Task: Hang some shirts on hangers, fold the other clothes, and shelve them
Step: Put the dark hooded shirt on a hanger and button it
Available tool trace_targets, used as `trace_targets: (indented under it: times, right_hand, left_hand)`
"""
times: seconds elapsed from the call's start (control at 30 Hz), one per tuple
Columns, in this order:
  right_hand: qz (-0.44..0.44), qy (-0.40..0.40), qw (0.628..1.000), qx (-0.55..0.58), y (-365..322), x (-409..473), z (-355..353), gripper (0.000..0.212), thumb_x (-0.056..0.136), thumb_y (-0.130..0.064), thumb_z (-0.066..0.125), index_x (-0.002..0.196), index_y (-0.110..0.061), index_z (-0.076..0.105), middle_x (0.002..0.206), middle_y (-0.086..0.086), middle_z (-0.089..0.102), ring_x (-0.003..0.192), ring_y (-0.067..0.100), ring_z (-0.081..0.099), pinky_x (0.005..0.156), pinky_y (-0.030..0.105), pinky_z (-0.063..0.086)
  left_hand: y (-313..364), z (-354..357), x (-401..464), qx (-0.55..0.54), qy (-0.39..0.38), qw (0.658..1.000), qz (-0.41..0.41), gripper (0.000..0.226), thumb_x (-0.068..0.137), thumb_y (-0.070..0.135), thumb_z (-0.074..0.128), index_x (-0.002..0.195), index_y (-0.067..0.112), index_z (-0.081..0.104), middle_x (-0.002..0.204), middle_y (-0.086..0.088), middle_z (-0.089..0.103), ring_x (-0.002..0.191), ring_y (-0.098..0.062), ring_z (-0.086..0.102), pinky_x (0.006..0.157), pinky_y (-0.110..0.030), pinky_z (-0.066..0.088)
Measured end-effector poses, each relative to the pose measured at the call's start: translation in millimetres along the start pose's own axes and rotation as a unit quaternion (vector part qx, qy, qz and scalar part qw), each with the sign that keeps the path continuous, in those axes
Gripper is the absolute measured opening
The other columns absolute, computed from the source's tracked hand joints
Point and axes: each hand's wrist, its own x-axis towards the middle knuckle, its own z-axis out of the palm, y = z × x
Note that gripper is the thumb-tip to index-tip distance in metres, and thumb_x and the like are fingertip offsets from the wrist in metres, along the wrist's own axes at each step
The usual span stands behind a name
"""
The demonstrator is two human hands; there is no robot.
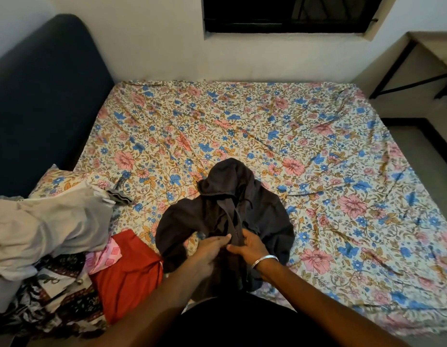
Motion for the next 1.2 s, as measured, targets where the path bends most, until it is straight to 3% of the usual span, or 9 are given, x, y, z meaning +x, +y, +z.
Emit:
trace_targets:
  times: [0.17,0.33,0.47,0.57,0.7,0.87,0.97,1.1,1.2]
  right_hand:
    - [-0.01,-0.002,1.0,0.004,2,0,0,0.035,0.074,-0.014,0.083,0.105,-0.021,0.068,0.105,0.003,0.075,0.102,0.02,0.071,0.094,0.04,0.056]
    - [0.079,0.089,0.978,0.169,-7,4,1,0.012,0.093,-0.018,0.067,0.087,-0.009,0.071,0.062,-0.004,0.067,0.058,0.006,0.064,0.051,0.018,0.047]
    - [0.06,0.149,0.974,0.162,-3,6,4,0.014,0.088,-0.017,0.074,0.098,-0.008,0.078,0.097,0.009,0.076,0.093,0.023,0.07,0.087,0.034,0.055]
    - [0.0,0.144,0.985,0.099,-1,-1,9,0.011,0.089,-0.014,0.074,0.089,-0.004,0.077,0.086,0.017,0.074,0.077,0.017,0.065,0.075,0.024,0.053]
    - [-0.056,0.103,0.992,0.043,3,-2,9,0.007,0.089,-0.011,0.074,0.088,-0.007,0.08,0.081,0.003,0.078,0.076,0.012,0.072,0.072,0.021,0.055]
    - [-0.056,0.088,0.994,0.042,4,-4,8,0.008,0.089,-0.009,0.073,0.093,-0.003,0.078,0.085,0.008,0.078,0.078,0.015,0.073,0.073,0.024,0.056]
    - [-0.047,0.082,0.993,0.068,3,-6,9,0.008,0.09,-0.006,0.071,0.096,-0.007,0.076,0.088,0.004,0.078,0.083,0.016,0.074,0.078,0.026,0.057]
    - [-0.054,0.158,0.985,0.046,3,-4,4,0.02,0.09,-0.012,0.074,0.082,-0.03,0.076,0.08,-0.004,0.077,0.082,0.018,0.071,0.084,0.039,0.059]
    - [-0.061,0.171,0.983,0.026,4,-5,0,0.015,0.09,-0.013,0.074,0.088,-0.027,0.079,0.08,-0.009,0.077,0.084,0.017,0.072,0.087,0.042,0.06]
  left_hand:
    - [-2,-1,11,0.02,-0.001,1.0,0.023,0.016,0.093,0.013,0.071,0.096,-0.003,0.075,0.09,-0.021,0.076,0.075,-0.027,0.075,0.064,-0.032,0.06]
    - [-1,-8,21,0.033,0.041,0.992,0.113,0.016,0.081,0.005,0.082,0.093,-0.004,0.076,0.091,-0.02,0.076,0.082,-0.025,0.075,0.077,-0.031,0.061]
    - [-1,-12,16,-0.015,0.037,0.996,0.084,0.017,0.079,0.007,0.083,0.091,-0.002,0.077,0.092,-0.02,0.077,0.088,-0.03,0.075,0.082,-0.037,0.061]
    - [-1,-12,15,-0.059,0.027,0.997,0.035,0.009,0.086,0.007,0.077,0.092,0.001,0.074,0.087,-0.016,0.076,0.081,-0.026,0.071,0.072,-0.033,0.059]
    - [0,-11,12,-0.046,0.003,0.997,-0.064,0.009,0.097,0.011,0.064,0.092,0.007,0.07,0.074,-0.008,0.07,0.061,-0.017,0.066,0.052,-0.026,0.052]
    - [-2,-14,11,-0.033,-0.02,0.995,-0.092,0.019,0.102,0.016,0.057,0.112,0.008,0.071,0.103,-0.015,0.07,0.094,-0.028,0.064,0.085,-0.036,0.052]
    - [-1,-7,3,-0.038,-0.002,0.997,-0.06,0.02,0.1,0.015,0.061,0.11,0.002,0.073,0.101,-0.02,0.074,0.089,-0.032,0.071,0.076,-0.039,0.059]
    - [0,-4,3,-0.013,0.105,0.993,0.053,0.008,0.095,0.009,0.069,0.088,0.006,0.073,0.085,-0.01,0.073,0.075,-0.02,0.068,0.058,-0.025,0.053]
    - [1,3,-1,-0.012,0.117,0.989,0.087,0.019,0.1,0.01,0.062,0.082,0.011,0.067,0.077,-0.005,0.063,0.067,-0.015,0.058,0.049,-0.02,0.049]
